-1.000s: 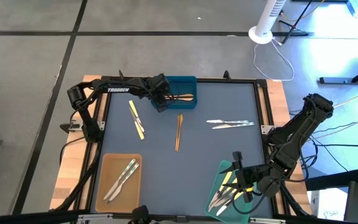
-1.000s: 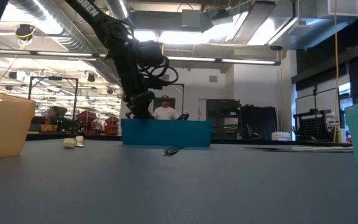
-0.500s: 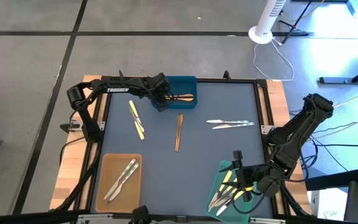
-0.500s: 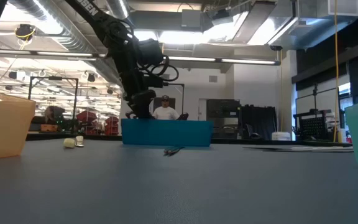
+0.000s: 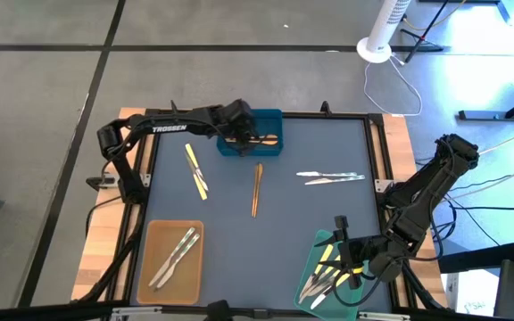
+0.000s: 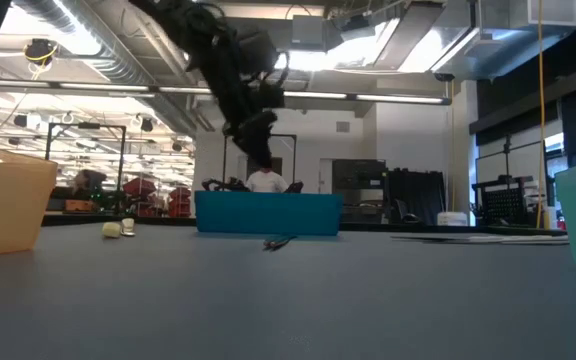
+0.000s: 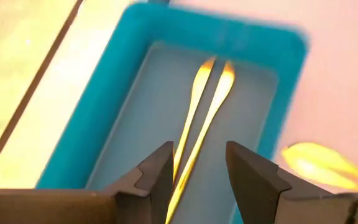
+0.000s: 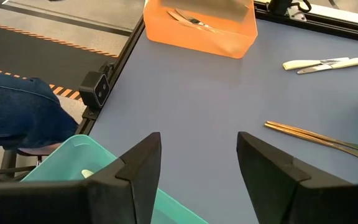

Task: Sort silverware by color (type)
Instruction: Put the green patterned knife into the orange bin

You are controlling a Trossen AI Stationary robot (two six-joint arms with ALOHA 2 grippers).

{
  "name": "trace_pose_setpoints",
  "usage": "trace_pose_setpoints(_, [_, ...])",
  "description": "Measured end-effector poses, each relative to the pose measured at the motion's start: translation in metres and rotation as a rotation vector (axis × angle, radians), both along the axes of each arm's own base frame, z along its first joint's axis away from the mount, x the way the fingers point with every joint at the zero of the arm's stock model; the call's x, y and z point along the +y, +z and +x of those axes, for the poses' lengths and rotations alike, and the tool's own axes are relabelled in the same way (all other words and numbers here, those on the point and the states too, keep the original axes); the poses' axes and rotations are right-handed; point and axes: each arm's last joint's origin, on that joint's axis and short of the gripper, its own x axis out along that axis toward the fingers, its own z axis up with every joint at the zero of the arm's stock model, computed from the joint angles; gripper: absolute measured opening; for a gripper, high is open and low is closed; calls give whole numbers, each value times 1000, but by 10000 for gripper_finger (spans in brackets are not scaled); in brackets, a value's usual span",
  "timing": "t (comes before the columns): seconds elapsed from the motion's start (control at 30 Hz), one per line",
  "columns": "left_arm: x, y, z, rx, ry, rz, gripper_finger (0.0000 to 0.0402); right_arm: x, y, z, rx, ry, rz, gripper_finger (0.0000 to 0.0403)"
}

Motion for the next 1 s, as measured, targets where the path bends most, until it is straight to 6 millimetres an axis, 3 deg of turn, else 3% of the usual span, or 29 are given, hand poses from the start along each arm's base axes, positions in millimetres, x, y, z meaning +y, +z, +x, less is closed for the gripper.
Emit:
trace_pose_setpoints(0.27, [-23, 43, 19, -27, -77, 12, 141, 0, 0, 0, 0, 0, 1, 200])
trace_pose_setpoints(0.6, [-75, 91, 30, -13, -221, 9, 141, -1, 2, 0, -6, -4, 5, 200])
trace_pose_setpoints(0.8, [-107, 121, 9, -64, -269, 1, 141, -15, 7, 7, -14, -51, 27, 200])
trace_pose_setpoints(1.0, [-134, 155, -33, -112, -258, -38, 141, -42, 17, 16, 6, -95, 69, 200])
